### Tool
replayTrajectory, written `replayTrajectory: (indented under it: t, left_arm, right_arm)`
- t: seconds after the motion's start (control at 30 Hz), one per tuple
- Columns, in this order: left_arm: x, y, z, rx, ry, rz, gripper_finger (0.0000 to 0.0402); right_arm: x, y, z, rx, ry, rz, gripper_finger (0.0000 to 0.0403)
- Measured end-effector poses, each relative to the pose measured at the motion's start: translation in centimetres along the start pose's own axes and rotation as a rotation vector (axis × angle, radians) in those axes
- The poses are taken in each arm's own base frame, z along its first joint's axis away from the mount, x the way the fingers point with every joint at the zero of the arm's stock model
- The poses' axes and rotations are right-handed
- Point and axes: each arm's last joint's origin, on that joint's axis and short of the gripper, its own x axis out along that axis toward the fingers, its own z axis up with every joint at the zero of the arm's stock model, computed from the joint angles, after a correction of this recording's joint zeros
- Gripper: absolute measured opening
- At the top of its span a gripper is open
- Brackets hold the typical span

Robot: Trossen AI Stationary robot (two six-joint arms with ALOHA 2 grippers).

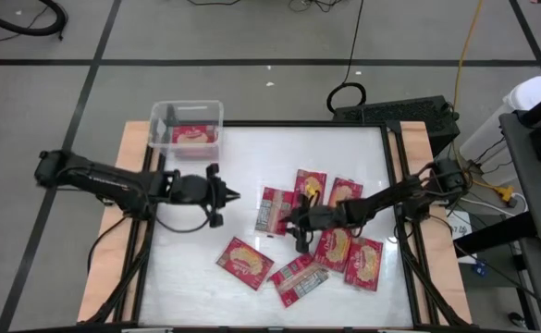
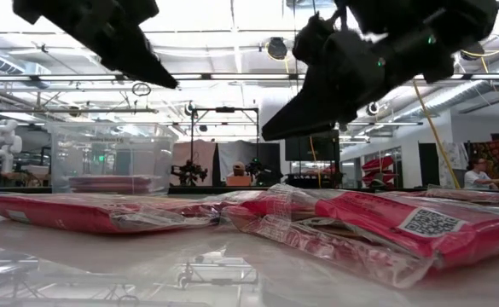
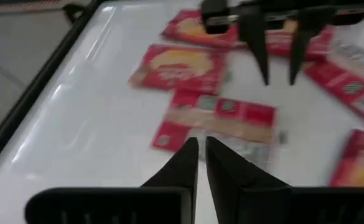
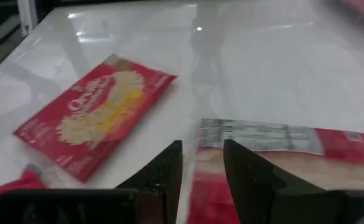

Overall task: Sort popcorn bags into baskets
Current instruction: Put the red popcorn bag into the transparent container

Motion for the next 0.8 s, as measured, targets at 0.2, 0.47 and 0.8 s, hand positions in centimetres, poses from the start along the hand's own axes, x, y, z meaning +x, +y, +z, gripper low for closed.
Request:
replayTrajectory:
  t: [0.2,0.47,0.8]
  left_arm:
    - [0.0,-2.2,-1.3,-0.034,-0.021,-0.065,0.0033]
    - [-0.1,-4.1,-3.3,-0.097,-0.072,-0.072,0.0033]
    - [0.1,-4.2,-5.5,-0.138,-0.146,-0.050,0.0033]
  right_arm:
    - [0.0,2.5,1.0,-0.037,0.071,0.011,0.0112]
    - [-0.9,3.7,-0.9,-0.060,0.220,-0.161,0.0112]
    - [-4.4,2.2,-2.9,-0.092,0.509,-0.422,0.0112]
